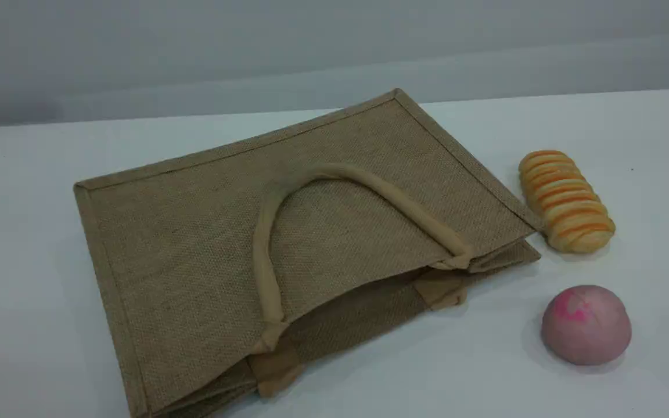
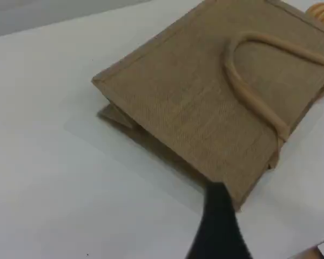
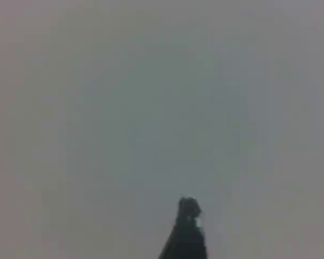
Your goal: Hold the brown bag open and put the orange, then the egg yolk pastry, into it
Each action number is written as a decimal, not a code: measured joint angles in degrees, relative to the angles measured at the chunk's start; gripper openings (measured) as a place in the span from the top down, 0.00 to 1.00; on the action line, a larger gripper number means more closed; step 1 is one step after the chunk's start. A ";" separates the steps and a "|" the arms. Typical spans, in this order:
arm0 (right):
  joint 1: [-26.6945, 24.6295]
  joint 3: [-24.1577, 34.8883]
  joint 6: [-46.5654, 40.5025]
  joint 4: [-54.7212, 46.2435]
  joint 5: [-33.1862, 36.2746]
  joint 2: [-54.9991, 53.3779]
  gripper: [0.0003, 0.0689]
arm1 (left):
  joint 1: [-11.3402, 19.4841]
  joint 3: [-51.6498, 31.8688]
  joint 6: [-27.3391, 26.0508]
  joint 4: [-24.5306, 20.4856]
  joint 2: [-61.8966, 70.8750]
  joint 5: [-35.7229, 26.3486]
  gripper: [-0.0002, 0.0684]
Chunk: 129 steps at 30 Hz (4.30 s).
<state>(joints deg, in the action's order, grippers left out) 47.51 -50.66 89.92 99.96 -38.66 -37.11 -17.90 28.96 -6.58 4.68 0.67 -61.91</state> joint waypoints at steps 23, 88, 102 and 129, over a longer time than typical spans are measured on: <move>-0.28 17.72 0.05 -0.03 0.81 18.66 0.17 | 0.00 0.00 -0.05 0.00 0.00 -0.05 0.32; -0.28 21.25 -32.57 -55.59 47.71 22.78 0.17 | 0.00 0.00 -0.05 0.00 0.00 -0.05 0.32; -0.28 19.64 -70.39 -75.54 58.45 23.11 0.17 | 0.00 0.00 -0.05 0.00 0.00 -0.05 0.32; -18.77 14.36 -102.96 -105.80 93.71 35.61 0.17 | 0.00 0.00 -0.05 0.00 0.00 -0.05 0.32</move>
<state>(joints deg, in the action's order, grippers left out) 28.73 -36.30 -13.04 -5.84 55.05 -1.50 -17.90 28.96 -6.63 4.68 0.67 -61.96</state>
